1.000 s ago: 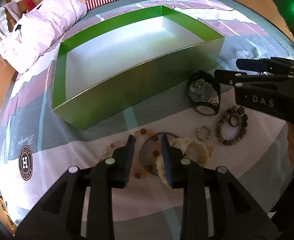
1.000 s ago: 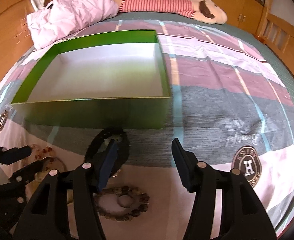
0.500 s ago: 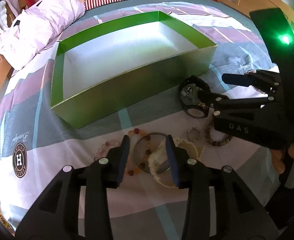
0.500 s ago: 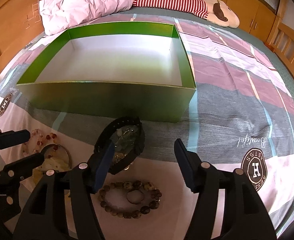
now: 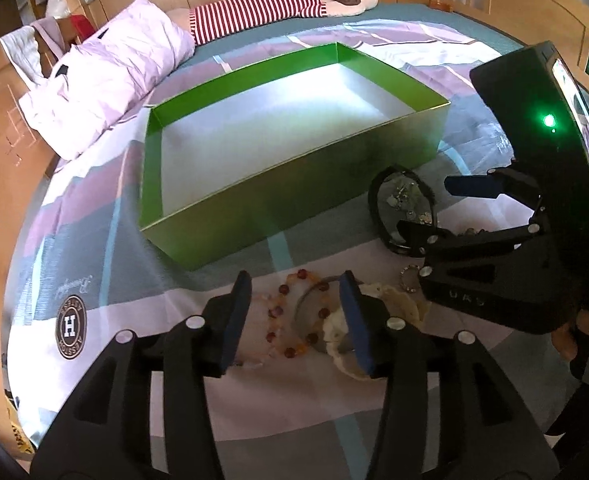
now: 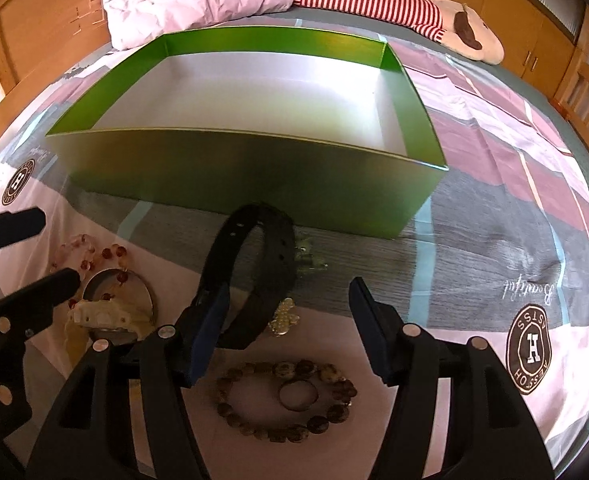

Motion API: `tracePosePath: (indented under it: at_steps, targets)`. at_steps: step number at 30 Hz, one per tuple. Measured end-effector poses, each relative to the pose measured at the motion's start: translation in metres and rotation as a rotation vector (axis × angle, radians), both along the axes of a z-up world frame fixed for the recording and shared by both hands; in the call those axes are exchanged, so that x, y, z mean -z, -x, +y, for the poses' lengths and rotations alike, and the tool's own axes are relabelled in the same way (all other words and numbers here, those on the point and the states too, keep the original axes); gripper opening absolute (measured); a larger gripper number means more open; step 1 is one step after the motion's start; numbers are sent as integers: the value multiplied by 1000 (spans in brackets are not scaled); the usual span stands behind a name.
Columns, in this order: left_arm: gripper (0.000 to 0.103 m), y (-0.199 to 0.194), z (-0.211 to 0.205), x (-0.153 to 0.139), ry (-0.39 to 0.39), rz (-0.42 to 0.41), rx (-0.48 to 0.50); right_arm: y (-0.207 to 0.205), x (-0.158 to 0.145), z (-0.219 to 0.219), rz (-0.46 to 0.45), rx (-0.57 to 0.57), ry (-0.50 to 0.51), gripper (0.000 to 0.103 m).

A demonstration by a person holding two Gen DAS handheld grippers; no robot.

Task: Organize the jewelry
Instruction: 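Close the left tool on the cream watch and lift it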

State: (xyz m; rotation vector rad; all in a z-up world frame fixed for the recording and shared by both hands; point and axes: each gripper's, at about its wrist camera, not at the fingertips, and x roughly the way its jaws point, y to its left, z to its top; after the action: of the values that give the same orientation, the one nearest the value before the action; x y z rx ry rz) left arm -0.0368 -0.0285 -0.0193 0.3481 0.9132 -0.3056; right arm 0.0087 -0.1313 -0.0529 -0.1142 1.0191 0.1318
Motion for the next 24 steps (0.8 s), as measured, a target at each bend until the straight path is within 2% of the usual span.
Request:
tracePosePath:
  at_steps: [2,11,16,22,24]
  targets:
    - [53,2,-1,0,-16,-11,9,0,2,0,9,-6,-8,39]
    - [64,6,-7,3,-38,-13,28,0,2,3,2,-3,8,39]
    - [64,6,-11,11,-41,17,39,2,-1,10,-22,-15,55,39]
    - [64,6,-19,24,-69,39,54,6,-2,9,-27,-16,65,43]
    - [59,6,-20,26,-72,46,54,6,-3,8,-30,-14,67,45]
